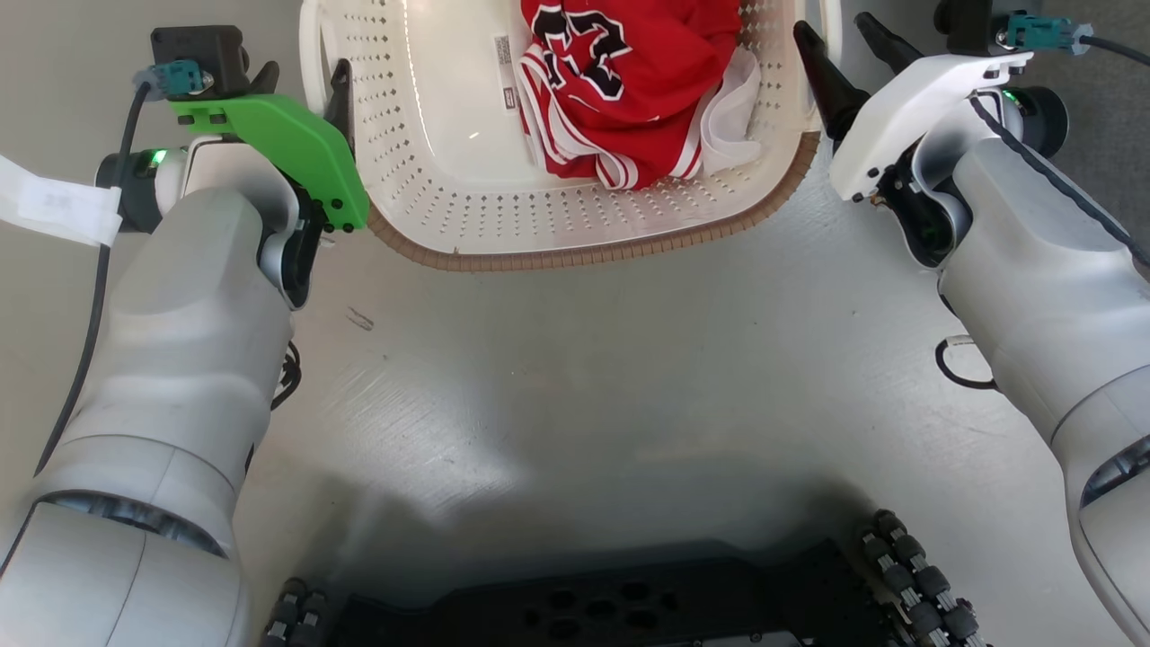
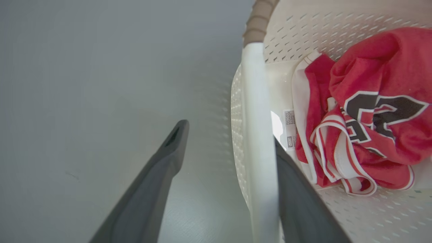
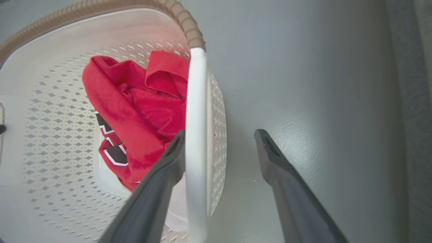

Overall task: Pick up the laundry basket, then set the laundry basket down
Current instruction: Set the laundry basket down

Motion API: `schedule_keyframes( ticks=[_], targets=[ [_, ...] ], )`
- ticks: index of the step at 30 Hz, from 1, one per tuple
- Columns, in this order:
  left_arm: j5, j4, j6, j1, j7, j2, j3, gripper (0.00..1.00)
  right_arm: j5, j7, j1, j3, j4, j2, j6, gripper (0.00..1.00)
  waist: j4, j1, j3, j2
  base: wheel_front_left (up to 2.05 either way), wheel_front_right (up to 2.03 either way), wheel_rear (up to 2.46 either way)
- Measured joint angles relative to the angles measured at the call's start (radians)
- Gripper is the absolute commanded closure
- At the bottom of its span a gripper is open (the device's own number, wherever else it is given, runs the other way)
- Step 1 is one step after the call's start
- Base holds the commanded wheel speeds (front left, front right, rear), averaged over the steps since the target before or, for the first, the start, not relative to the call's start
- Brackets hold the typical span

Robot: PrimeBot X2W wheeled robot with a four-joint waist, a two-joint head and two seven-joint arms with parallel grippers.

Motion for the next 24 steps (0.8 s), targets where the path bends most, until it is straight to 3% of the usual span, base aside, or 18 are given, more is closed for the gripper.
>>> schedule_keyframes(
  ticks=[24],
  targets=[
    [0.019, -0.02, -0.012, 0.091, -0.08, 0.002, -0.024, 0.0, 0.006, -0.045, 0.064, 0.039, -0.04, -0.013, 0.0, 0.0, -0.012, 0.0001, -0.179, 0.0, 0.0, 0.0, 0.0]
  ],
)
